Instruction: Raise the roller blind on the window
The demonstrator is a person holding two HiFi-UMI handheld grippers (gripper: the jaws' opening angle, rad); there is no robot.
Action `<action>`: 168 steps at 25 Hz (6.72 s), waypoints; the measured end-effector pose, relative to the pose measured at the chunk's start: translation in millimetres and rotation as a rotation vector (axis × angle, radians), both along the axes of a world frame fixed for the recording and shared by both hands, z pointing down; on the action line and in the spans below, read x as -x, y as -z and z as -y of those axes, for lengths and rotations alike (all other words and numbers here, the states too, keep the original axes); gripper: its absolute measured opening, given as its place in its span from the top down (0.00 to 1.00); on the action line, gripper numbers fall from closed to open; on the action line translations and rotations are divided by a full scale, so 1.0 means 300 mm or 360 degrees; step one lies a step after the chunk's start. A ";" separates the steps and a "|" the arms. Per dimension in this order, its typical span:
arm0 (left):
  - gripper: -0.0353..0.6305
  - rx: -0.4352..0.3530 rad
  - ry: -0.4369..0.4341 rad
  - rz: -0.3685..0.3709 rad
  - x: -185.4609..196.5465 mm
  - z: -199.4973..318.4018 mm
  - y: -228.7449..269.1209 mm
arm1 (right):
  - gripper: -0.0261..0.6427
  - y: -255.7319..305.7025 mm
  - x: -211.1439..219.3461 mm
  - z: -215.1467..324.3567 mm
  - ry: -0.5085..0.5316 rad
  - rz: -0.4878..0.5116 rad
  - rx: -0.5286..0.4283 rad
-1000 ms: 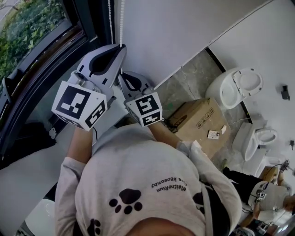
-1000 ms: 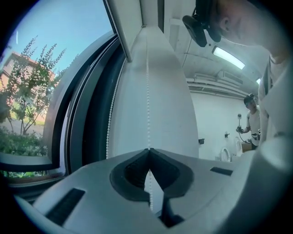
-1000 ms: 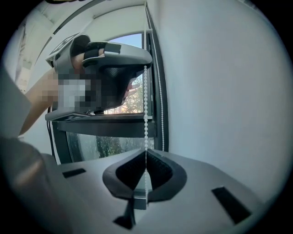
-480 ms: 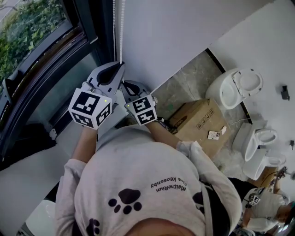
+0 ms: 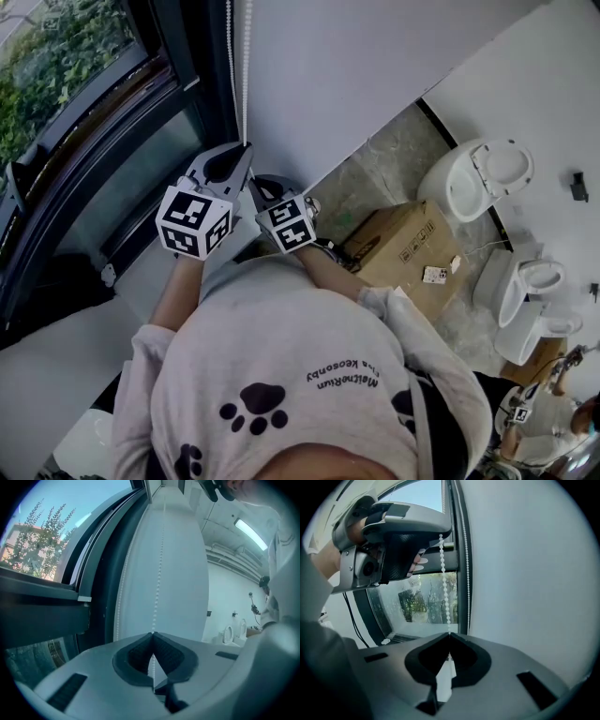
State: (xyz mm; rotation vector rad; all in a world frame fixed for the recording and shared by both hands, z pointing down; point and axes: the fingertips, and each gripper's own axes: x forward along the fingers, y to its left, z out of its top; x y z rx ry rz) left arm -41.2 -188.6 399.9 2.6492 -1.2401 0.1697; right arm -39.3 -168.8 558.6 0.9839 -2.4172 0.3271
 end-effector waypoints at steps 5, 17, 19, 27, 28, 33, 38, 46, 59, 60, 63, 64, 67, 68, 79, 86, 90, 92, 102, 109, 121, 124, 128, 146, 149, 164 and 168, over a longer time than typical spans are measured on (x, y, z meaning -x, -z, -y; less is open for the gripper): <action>0.93 0.0018 -0.0005 -0.0007 -0.006 -0.002 -0.020 | 0.94 -0.018 -0.002 -0.008 0.0010 0.0008 0.0014; 0.94 0.0004 -0.0010 -0.0019 -0.013 -0.001 -0.019 | 0.83 0.186 -0.018 -0.025 -0.0004 0.0144 -0.0164; 0.93 0.0001 -0.0007 -0.0023 -0.013 0.000 -0.018 | 0.83 0.257 -0.037 -0.023 -0.0035 0.0182 -0.0225; 0.94 -0.0003 0.0007 -0.0043 -0.003 0.003 -0.014 | 0.84 0.548 -0.075 -0.020 -0.0135 0.0332 -0.0413; 0.94 -0.0003 0.0008 -0.0045 -0.002 0.003 -0.015 | 0.84 0.597 -0.070 -0.020 -0.0132 0.0371 -0.0444; 0.94 -0.0006 0.0008 -0.0050 0.000 -0.001 -0.017 | 0.84 0.822 -0.020 -0.013 -0.0078 0.0512 -0.0580; 0.94 -0.0008 0.0003 -0.0057 -0.007 -0.009 -0.013 | 0.84 0.958 0.013 0.020 -0.0068 0.0567 -0.0671; 0.94 -0.0007 -0.0006 -0.0064 -0.012 -0.017 -0.014 | 0.84 1.075 0.046 0.073 -0.0063 0.0587 -0.0748; 0.93 0.0004 -0.0004 -0.0051 -0.012 -0.021 -0.050 | 0.94 1.072 0.052 0.072 -0.0033 0.0576 -0.0828; 0.93 0.0009 0.0001 -0.0043 -0.010 -0.022 -0.067 | 0.94 1.055 0.052 0.073 -0.0037 0.0572 -0.0815; 0.94 0.0010 0.0022 -0.0013 -0.002 -0.025 -0.111 | 0.94 1.011 0.055 0.069 -0.0046 0.0556 -0.0795; 0.93 0.0008 0.0029 -0.0005 -0.001 -0.025 -0.124 | 0.94 0.999 0.056 0.066 -0.0048 0.0551 -0.0794; 0.93 0.0008 0.0047 0.0021 0.004 -0.026 -0.164 | 0.94 0.957 0.059 0.062 -0.0050 0.0540 -0.0776; 0.93 0.0013 0.0050 0.0030 0.006 -0.026 -0.179 | 0.94 0.941 0.059 0.063 -0.0052 0.0534 -0.0766; 0.94 0.0106 0.0043 0.0070 0.009 -0.048 -0.321 | 0.95 0.796 0.054 0.060 -0.0074 0.0475 -0.0710; 0.93 0.0193 0.0024 0.0113 0.009 -0.065 -0.416 | 0.95 0.699 0.054 0.063 -0.0075 0.0418 -0.0634; 0.93 0.0276 0.0015 0.0140 0.013 -0.084 -0.490 | 0.94 0.624 0.057 0.051 -0.0066 0.0378 -0.0586; 0.93 0.0314 0.0014 0.0150 0.019 -0.094 -0.525 | 0.94 0.588 0.061 0.044 -0.0059 0.0361 -0.0565; 0.89 0.0354 -0.0012 0.0158 0.035 -0.141 -0.612 | 0.95 0.532 0.070 0.037 -0.0044 0.0351 -0.0531; 0.77 0.0242 0.0010 -0.0023 0.068 -0.143 -0.427 | 0.95 0.530 0.056 0.043 -0.0050 0.0354 -0.0541; 0.78 -0.0067 0.0007 -0.0027 0.106 -0.131 0.039 | 0.95 0.527 0.047 0.031 -0.0065 0.0392 -0.0541; 0.79 -0.0143 -0.0036 -0.0061 0.079 -0.122 0.164 | 0.94 0.525 0.043 0.023 -0.0061 0.0397 -0.0546; 0.79 -0.0263 -0.0097 -0.0095 0.038 -0.104 0.335 | 0.94 0.533 0.041 0.016 -0.0058 0.0403 -0.0552; 0.93 -0.0506 -0.0154 -0.0005 -0.038 -0.017 0.690 | 0.95 0.531 0.039 0.031 -0.0052 0.0384 -0.0575; 0.93 -0.0532 -0.0107 0.0017 -0.018 -0.020 0.687 | 0.94 0.530 0.041 0.033 -0.0053 0.0381 -0.0579; 0.93 -0.0187 -0.0050 0.0007 0.011 0.007 0.280 | 0.94 0.134 0.035 -0.009 -0.0028 0.0182 -0.0197; 0.93 -0.0114 -0.0052 -0.0034 0.012 0.001 0.199 | 0.94 0.056 0.037 -0.020 -0.0007 0.0119 -0.0133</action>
